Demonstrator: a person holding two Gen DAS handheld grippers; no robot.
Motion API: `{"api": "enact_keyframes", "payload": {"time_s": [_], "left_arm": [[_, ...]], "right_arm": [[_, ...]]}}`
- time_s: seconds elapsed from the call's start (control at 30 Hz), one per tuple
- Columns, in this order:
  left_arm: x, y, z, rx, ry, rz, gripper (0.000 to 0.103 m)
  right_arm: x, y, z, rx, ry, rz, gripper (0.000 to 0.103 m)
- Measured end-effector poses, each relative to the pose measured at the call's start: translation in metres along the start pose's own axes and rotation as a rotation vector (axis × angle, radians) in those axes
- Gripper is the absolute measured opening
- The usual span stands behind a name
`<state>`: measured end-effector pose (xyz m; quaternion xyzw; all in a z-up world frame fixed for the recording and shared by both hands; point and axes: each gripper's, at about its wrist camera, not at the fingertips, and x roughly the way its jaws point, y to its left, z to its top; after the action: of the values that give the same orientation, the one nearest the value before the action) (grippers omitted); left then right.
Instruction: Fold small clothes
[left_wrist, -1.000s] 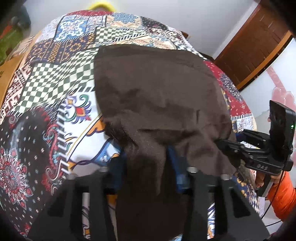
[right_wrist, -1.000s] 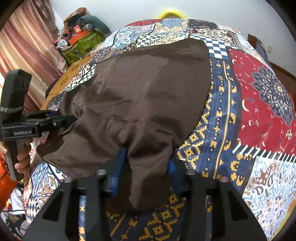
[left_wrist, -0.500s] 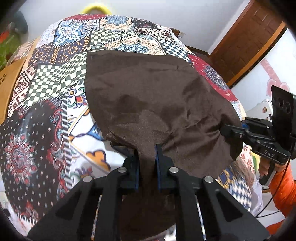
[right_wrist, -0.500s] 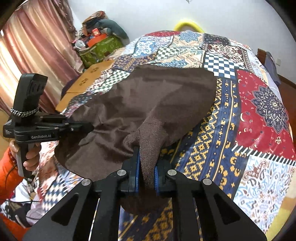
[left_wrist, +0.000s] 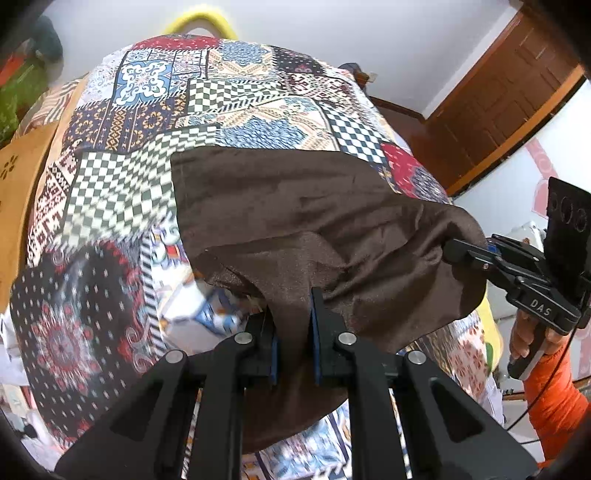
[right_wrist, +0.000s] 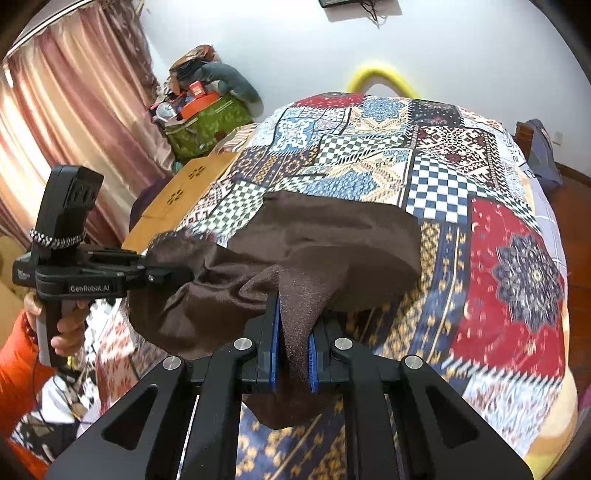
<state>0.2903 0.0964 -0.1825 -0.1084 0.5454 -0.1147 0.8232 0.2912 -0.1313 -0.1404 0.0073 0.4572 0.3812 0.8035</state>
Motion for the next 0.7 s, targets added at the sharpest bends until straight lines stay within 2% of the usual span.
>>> {"api": "enact_keyframes", "payload": {"time_s": [0.3,0.4,0.47,0.6,0.7], "left_arm": [[0.044,0.034,0.053,-0.050,0.049,0.036,0.017],[0.053,0.042,0.065,-0.036,0.035,0.089,0.031],[0.051,0.046,0.069,-0.022,0.005,0.122,0.045],[0.036,0.046,0.069,0.020,-0.062,0.155,0.048],[0.028,0.038,0.060,0.067,-0.090,0.166,0.061]], "right_arm": [[0.063,-0.038,0.046,0.091,0.116,-0.014,0.011],[0.084,-0.052,0.052,0.131,0.155,-0.024,0.011],[0.098,-0.059,0.054,0.148,0.179,-0.033,0.011],[0.106,-0.063,0.054,0.150,0.186,-0.034,0.011],[0.104,-0.059,0.055,0.122,0.189,-0.052,0.011]]}}
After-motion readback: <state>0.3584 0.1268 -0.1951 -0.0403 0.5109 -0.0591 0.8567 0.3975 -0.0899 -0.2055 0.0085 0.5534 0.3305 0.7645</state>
